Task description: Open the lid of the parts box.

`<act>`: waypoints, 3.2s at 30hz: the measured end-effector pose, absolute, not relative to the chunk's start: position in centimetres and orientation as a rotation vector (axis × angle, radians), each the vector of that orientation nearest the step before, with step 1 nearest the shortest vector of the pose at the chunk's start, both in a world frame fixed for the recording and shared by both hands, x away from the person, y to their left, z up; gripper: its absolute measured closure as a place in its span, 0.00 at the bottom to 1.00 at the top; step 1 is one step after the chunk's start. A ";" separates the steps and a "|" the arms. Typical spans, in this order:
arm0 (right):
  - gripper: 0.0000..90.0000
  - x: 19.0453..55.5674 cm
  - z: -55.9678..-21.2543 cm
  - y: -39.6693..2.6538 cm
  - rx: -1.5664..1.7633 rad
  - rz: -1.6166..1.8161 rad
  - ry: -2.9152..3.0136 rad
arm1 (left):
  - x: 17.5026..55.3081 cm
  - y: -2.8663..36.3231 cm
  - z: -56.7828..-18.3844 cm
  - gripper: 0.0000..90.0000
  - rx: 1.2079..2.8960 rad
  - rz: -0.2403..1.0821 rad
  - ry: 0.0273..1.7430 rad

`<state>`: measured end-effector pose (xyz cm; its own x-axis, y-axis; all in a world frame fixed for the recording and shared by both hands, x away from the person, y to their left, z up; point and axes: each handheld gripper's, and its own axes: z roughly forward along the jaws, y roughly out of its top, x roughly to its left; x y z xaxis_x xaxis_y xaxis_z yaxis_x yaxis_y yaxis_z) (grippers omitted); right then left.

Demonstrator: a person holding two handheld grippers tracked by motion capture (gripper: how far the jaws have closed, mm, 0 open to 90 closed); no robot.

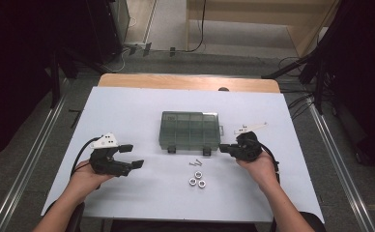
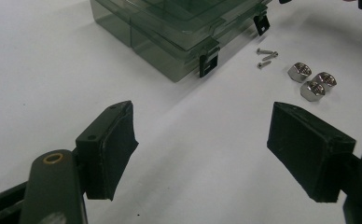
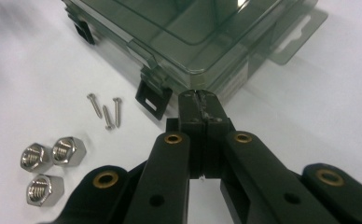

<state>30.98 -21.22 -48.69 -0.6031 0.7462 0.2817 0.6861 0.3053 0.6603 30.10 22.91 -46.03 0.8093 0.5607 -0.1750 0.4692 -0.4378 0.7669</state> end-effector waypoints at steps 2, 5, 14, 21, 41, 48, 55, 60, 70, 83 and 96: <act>1.00 30.9 -48.6 -21.2 1.355 1.197 2.471 | 30.1 22.9 -46.0 0.26 2.104 0.128 0.759; 1.00 30.9 -48.4 -21.2 1.351 1.210 2.463 | 30.2 22.9 -46.0 0.26 2.102 0.121 0.762; 1.00 31.0 -47.5 -21.3 1.357 1.266 2.429 | 30.6 22.9 -45.9 0.26 2.078 0.063 0.791; 1.00 31.4 -46.7 -21.3 1.352 1.303 2.405 | 30.8 22.1 -45.4 0.26 2.099 0.082 0.781; 1.00 32.8 -44.5 -21.6 1.336 1.375 2.360 | 34.8 18.9 -44.3 0.26 2.095 0.102 0.794; 1.00 33.3 -44.0 -21.7 1.329 1.395 2.341 | 36.4 17.7 -44.1 0.26 2.104 0.109 0.803; 1.00 33.9 -43.5 -21.7 1.327 1.402 2.332 | 37.6 17.2 -43.9 0.26 2.102 0.133 0.814; 1.00 34.4 -43.3 -21.6 1.328 1.412 2.327 | 38.4 16.8 -44.3 0.30 2.096 0.151 0.830; 1.00 35.1 -43.2 -21.4 1.332 1.424 2.303 | 40.6 16.0 -44.5 0.34 2.073 0.185 0.847; 1.00 35.2 -43.4 -21.3 1.335 1.429 2.297 | 41.7 15.6 -44.9 0.60 2.029 0.214 0.859; 0.98 34.8 -43.6 -21.4 1.326 1.433 2.312 | 41.7 15.4 -44.6 0.70 2.023 0.202 0.875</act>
<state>34.79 -21.43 -43.61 -0.6106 0.7219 0.3256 0.6128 0.1704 0.7716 41.66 15.43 -44.59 0.7368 0.6509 -0.1828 0.5043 -0.3491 0.7898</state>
